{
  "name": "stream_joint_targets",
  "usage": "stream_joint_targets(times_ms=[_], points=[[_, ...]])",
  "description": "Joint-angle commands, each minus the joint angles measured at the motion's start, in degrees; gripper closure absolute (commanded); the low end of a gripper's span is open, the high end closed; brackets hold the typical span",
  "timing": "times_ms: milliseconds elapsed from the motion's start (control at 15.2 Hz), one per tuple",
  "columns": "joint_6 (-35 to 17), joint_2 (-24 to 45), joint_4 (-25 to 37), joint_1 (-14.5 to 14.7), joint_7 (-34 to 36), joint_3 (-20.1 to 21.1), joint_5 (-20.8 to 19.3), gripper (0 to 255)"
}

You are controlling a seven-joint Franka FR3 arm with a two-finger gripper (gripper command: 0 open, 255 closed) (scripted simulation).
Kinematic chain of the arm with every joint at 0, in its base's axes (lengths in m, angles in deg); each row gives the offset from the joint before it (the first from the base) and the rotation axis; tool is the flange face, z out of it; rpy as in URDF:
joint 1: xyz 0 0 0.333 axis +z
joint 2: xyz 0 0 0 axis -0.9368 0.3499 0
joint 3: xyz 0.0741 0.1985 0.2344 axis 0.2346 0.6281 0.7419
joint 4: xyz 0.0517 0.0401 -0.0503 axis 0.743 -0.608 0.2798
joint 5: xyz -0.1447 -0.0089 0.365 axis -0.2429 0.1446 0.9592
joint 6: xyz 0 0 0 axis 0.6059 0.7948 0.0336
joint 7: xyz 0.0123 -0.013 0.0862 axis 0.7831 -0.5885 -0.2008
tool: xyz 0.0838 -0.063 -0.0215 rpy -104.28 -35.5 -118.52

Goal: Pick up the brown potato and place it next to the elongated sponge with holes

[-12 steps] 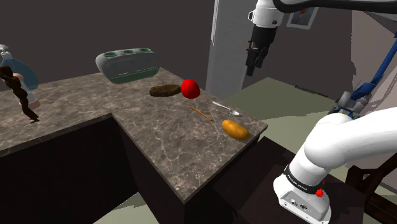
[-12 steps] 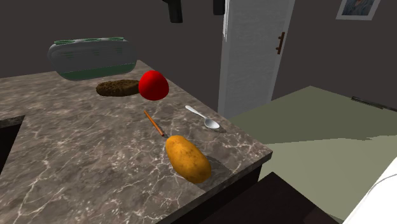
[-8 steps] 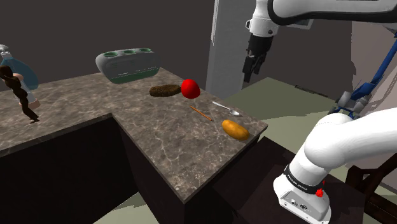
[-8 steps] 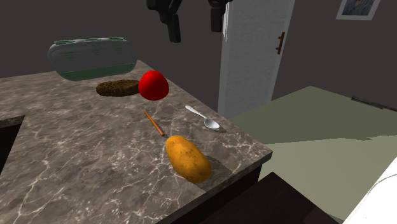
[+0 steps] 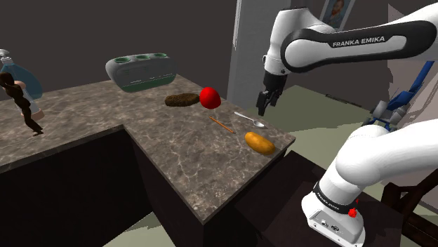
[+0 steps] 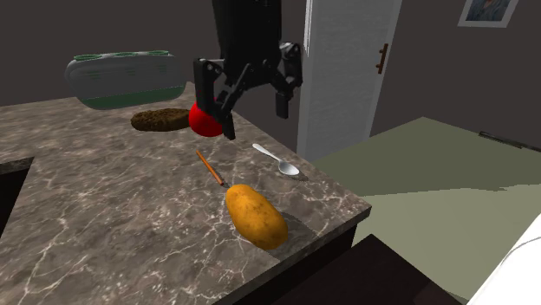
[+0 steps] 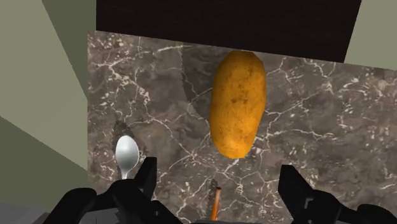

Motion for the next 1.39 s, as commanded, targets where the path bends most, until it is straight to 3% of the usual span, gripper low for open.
stream_joint_targets(times_ms=[0, 462, 990, 1320], points=[[-4.4, 0.8, -3.3, 0.2, 1.8, 0.9, 0.9, 0], [-20.9, 8.4, -11.7, 0.5, 7.0, 4.0, 3.2, 0], [-29.1, 13.6, -14.6, -0.1, 7.4, 4.6, 2.8, 0], [-29.1, 13.6, -14.6, -0.1, 7.4, 4.6, 2.8, 0]])
